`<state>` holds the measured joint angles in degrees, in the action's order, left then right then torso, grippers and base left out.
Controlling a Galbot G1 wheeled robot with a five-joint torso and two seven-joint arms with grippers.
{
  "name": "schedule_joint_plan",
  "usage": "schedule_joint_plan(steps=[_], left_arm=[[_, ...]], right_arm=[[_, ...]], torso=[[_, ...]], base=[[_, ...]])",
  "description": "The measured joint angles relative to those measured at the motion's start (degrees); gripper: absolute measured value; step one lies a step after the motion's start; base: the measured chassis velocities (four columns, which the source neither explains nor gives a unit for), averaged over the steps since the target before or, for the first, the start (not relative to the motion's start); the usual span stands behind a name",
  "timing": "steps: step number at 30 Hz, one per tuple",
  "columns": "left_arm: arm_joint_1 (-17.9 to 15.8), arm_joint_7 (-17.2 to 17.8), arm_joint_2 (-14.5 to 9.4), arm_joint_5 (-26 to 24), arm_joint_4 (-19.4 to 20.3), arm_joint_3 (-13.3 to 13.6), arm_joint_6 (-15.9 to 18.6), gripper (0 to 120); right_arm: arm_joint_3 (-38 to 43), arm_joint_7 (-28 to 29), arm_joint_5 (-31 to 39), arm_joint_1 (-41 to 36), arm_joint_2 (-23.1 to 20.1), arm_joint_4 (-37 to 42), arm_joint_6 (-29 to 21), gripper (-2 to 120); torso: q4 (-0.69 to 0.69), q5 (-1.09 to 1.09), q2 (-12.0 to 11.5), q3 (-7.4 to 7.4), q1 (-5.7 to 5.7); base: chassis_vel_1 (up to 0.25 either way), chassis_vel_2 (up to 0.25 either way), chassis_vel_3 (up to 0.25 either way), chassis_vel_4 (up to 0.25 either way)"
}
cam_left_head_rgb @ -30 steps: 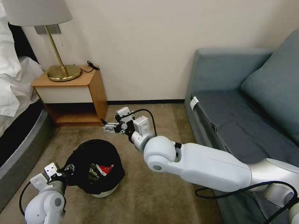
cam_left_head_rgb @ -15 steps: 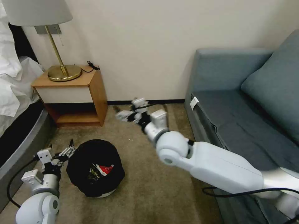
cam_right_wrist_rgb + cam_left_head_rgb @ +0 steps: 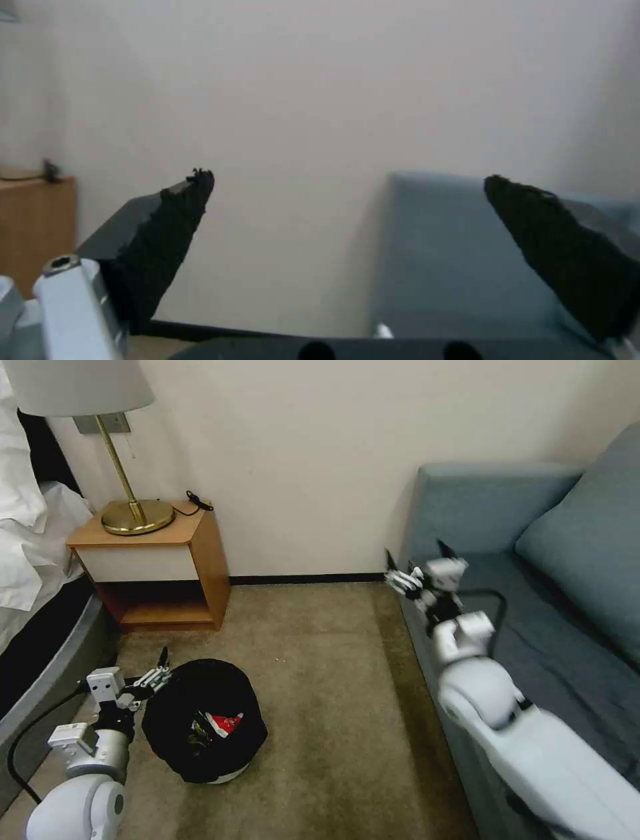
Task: Pick up the trash bin, then pick up the garbage on the floor and place it into the trash bin.
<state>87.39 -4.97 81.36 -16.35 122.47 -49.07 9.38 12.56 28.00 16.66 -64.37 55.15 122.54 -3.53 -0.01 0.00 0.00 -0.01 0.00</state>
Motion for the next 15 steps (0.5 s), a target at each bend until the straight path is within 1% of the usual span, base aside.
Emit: schedule_joint_plan(steps=[2, 4, 5, 8, 9, 12, 13, 15], left_arm=[[0.8, 0.8, 0.3, 1.3, 1.1, 1.1, 0.2, 100], [1.3, 1.0, 0.4, 1.8, 1.7, 1.5, 0.2, 100], [1.3, 1.0, 0.4, 1.8, 1.7, 1.5, 0.2, 100], [2.0, 1.2, 0.3, 2.2, 2.7, 2.5, 0.5, 100], [2.0, 1.2, 0.3, 2.2, 2.7, 2.5, 0.5, 100], [2.6, 1.1, -0.3, 2.4, 2.9, 3.5, 0.5, 100], [2.6, 1.1, -0.3, 2.4, 2.9, 3.5, 0.5, 100], [2.9, 0.7, -0.5, 2.7, 3.0, 4.0, 0.4, 100]], right_arm=[[3.0, 0.2, -4.2, -6.7, 3.6, 3.0, 0.0, 100], [4.0, 0.3, -6.2, -9.9, 5.9, 4.5, -0.3, 100], [4.0, 0.3, -6.2, -9.9, 5.9, 4.5, -0.3, 100], [4.8, 1.0, -8.4, -14.2, 10.3, 6.7, -1.7, 100], [4.8, 1.0, -8.4, -14.2, 10.3, 6.7, -1.7, 100], [4.4, 1.4, -9.8, -15.7, 13.7, 7.0, -1.9, 100], [4.4, 1.4, -9.8, -15.7, 13.7, 7.0, -1.9, 100], [4.1, 1.5, -10.3, -16.2, 15.6, 7.2, -1.9, 100]], torso=[[0.01, -0.01, 0.0, 0.0, 0.0], [0.0, 0.0, 0.0, 0.0, 0.0], [0.0, 0.0, 0.0, 0.0, 0.0], [0.01, -0.01, 0.0, 0.0, 0.0], [0.01, -0.01, 0.0, 0.0, 0.0], [0.01, -0.01, 0.0, 0.01, 0.0], [0.01, -0.01, 0.0, 0.01, 0.0], [0.01, -0.01, 0.0, 0.01, 0.0]], base=[[0.0, 0.0, 0.0, 0.0], [0.0, 0.0, 0.0, 0.0], [0.0, 0.0, 0.0, 0.0], [0.0, 0.0, 0.0, 0.0], [0.0, 0.0, 0.0, 0.0], [0.0, 0.0, 0.0, 0.0], [0.0, 0.0, 0.0, 0.0], [0.0, 0.0, 0.0, 0.0]])
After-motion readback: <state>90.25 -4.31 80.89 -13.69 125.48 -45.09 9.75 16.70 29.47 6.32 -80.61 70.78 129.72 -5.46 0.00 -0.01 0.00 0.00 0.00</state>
